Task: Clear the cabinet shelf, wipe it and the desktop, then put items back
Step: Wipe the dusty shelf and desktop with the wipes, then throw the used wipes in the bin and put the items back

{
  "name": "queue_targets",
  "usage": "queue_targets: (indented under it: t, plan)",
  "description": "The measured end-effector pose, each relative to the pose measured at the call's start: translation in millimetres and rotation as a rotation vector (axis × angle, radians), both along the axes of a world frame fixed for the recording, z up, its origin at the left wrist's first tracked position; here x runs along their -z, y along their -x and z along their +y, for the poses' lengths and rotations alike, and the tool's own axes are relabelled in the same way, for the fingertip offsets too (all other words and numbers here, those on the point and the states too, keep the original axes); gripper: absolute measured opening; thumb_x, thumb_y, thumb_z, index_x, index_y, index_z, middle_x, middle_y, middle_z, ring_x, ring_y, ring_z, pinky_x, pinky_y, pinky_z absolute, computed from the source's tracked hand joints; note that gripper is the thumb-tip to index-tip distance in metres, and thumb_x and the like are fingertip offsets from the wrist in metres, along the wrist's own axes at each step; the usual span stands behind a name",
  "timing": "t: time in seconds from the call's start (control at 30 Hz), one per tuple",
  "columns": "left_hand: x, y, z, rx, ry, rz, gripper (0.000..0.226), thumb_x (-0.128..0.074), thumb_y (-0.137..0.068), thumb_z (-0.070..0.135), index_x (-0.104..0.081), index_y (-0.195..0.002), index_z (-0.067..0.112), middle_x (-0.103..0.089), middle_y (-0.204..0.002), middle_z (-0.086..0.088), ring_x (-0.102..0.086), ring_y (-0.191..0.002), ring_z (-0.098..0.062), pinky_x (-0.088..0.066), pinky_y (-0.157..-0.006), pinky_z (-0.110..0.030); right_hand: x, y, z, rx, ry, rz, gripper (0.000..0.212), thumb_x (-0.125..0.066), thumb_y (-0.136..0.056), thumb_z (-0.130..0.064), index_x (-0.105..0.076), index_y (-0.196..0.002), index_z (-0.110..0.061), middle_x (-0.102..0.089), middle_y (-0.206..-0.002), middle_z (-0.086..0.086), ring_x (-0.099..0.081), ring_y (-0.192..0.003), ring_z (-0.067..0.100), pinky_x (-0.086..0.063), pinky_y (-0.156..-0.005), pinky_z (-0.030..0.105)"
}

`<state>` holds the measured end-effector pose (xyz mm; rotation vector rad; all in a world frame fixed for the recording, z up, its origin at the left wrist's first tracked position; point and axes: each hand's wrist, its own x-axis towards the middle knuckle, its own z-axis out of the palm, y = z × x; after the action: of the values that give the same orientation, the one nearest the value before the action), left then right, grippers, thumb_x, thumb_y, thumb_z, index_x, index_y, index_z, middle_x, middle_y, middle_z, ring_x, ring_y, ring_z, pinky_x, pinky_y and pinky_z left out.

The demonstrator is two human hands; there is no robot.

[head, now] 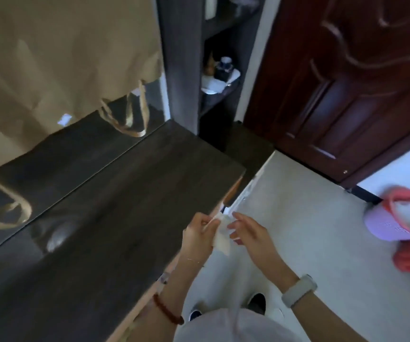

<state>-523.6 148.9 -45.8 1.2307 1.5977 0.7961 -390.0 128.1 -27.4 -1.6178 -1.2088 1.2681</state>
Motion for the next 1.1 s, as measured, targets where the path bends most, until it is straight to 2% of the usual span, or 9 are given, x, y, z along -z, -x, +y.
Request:
queue_targets:
  t: [0.1, 0.23, 0.33, 0.43, 0.5, 0.63, 0.8, 1.03, 1.1]
  plan:
    - [-8.3, -53.7, 9.7, 0.116, -0.063, -0.008, 0.031, -0.059, -0.086, 0.013, -0.045, -0.061, 0.024, -0.051, -0.060, 0.002, -0.046, -0.057, -0.013, -0.037, -0.059, -0.028, -0.4, -40.1, -12.3, 0.145, 0.001, -0.009, 0.020, -0.052, -0.092, -0.011, -0.058, -0.111, -0.016, -0.059, -0.096, 0.003, -0.058, -0.073, 0.005, -0.046, -0.064, 0.011]
    - [-22.7, -130.3, 10.3, 0.343, -0.061, -0.061, 0.028, -0.049, -0.092, 0.012, -0.050, -0.065, 0.019, -0.049, -0.062, 0.008, -0.047, -0.059, -0.008, -0.038, -0.053, -0.009, 2.8, -103.4, -28.7, 0.274, 0.019, -0.012, 0.021, -0.057, -0.089, -0.014, -0.055, -0.106, -0.026, -0.051, -0.105, 0.000, -0.054, -0.085, 0.012, -0.044, -0.069, 0.016]
    - [-25.4, -199.4, 13.6, 0.494, -0.068, -0.049, 0.026, -0.050, -0.091, 0.012, -0.054, -0.068, 0.022, -0.054, -0.068, 0.008, -0.049, -0.064, -0.007, -0.039, -0.061, -0.009, 3.8, -170.0, -39.0, 0.370, -0.025, -0.041, 0.020, -0.059, -0.089, -0.012, -0.055, -0.080, -0.029, -0.055, -0.089, -0.003, -0.055, -0.076, 0.005, -0.042, -0.064, 0.013]
    - [-27.6, -278.1, 14.6, 0.602, -0.058, -0.031, 0.010, -0.058, -0.087, 0.013, -0.062, -0.080, 0.018, -0.060, -0.079, 0.007, -0.054, -0.070, 0.003, -0.046, -0.074, -0.021, 2.2, -247.4, -54.7, 0.520, -0.049, -0.051, 0.027, -0.054, -0.090, -0.006, -0.053, -0.071, -0.025, -0.056, -0.069, -0.005, -0.054, -0.057, -0.001, -0.040, -0.053, 0.012]
    - [-26.4, -334.4, 13.6, 0.661, -0.063, -0.031, 0.008, -0.061, -0.085, 0.012, -0.064, -0.083, 0.019, -0.062, -0.079, 0.010, -0.055, -0.070, 0.005, -0.047, -0.073, -0.024, 1.3, -303.2, -69.9, 0.638, -0.044, -0.026, 0.030, -0.051, -0.089, 0.003, -0.052, -0.071, -0.022, -0.056, -0.067, -0.001, -0.055, -0.049, -0.001, -0.038, -0.046, 0.008]
    - [-24.0, -446.6, 4.5, 0.831, -0.120, 0.066, 0.012, -0.060, -0.086, 0.013, -0.065, -0.098, 0.013, -0.063, -0.091, 0.002, -0.057, -0.077, -0.012, -0.045, -0.070, -0.015, 1.7, -410.8, -105.2, 0.832, -0.017, -0.047, 0.025, -0.048, -0.083, 0.008, -0.057, -0.079, -0.015, -0.058, -0.066, 0.002, -0.054, -0.045, 0.002, -0.039, -0.047, 0.010]
    - [-8.1, -550.8, -2.2, 1.053, -0.346, 0.367, 0.025, -0.054, -0.090, 0.019, -0.060, -0.113, 0.010, -0.059, -0.114, -0.009, -0.056, -0.102, -0.023, -0.043, -0.092, -0.033, 21.3, -509.9, -144.6, 1.004, 0.047, -0.140, 0.024, -0.050, -0.087, 0.000, -0.059, -0.085, -0.023, -0.063, -0.067, 0.000, -0.062, -0.062, 0.020, -0.046, -0.058, 0.023]
    - [16.4, -685.5, 33.1, 1.234, -0.481, 0.521, 0.028, -0.051, -0.091, 0.020, -0.058, -0.117, 0.012, -0.061, -0.115, -0.009, -0.056, -0.105, -0.024, -0.044, -0.091, -0.037, 58.8, -644.0, -143.4, 1.130, 0.165, -0.229, 0.021, -0.053, -0.084, 0.001, -0.061, -0.087, -0.019, -0.064, -0.070, 0.001, -0.063, -0.072, 0.027, -0.052, -0.069, 0.040]
    - [28.4, -732.7, 50.0, 1.226, -0.454, 0.524, 0.028, -0.050, -0.091, 0.020, -0.058, -0.117, 0.012, -0.061, -0.116, -0.008, -0.056, -0.105, -0.024, -0.044, -0.091, -0.036, 71.3, -693.9, -125.4, 1.101, 0.168, -0.272, 0.020, -0.054, -0.083, 0.001, -0.063, -0.091, -0.014, -0.064, -0.076, 0.004, -0.062, -0.074, 0.025, -0.049, -0.071, 0.036]
